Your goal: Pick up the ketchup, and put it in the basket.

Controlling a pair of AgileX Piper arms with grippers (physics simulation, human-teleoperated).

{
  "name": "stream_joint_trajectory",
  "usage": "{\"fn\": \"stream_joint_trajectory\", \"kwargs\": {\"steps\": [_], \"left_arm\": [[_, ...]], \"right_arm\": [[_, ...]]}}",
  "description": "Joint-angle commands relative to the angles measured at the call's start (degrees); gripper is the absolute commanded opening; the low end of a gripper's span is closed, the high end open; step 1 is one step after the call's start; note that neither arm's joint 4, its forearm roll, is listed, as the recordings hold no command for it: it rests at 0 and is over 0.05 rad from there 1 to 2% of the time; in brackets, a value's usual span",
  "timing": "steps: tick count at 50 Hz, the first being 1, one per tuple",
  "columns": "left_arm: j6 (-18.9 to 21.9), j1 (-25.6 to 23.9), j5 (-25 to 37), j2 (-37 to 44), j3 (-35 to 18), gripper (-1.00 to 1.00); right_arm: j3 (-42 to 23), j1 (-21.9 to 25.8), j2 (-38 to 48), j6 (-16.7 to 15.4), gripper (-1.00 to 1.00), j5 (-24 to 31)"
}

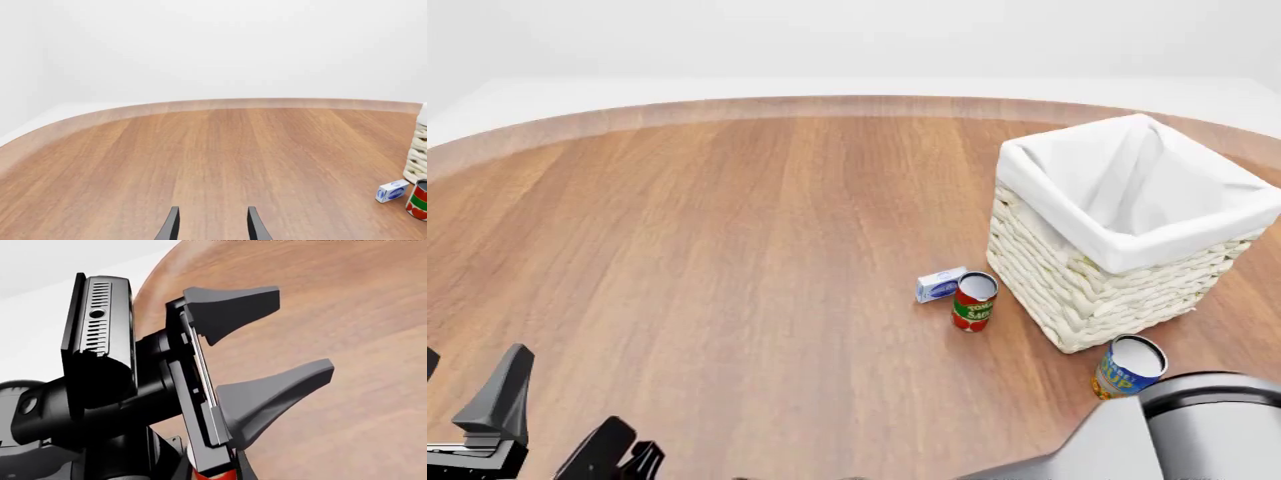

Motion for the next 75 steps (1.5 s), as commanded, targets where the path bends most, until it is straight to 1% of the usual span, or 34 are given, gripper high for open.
{"fn": "stream_joint_trajectory", "kwargs": {"steps": [1,33,58,75], "left_arm": [[0.0,0.0,0.0,0.0,0.0,1.00],[0.0,0.0,0.0,0.0,0.0,1.00],[0.0,0.0,0.0,0.0,0.0,1.00],[0.0,0.0,0.0,0.0,0.0,1.00]], "right_arm": [[0.4,-0.6,-0.9,0.9,-1.00,-0.3],[4.8,-4.7,-4.5,2.3,-1.00,-3.9],[6.3,-8.4,-8.4,2.3,-1.00,-4.0],[6.0,-14.7,-11.9,1.3,-1.00,-3.2]]}}
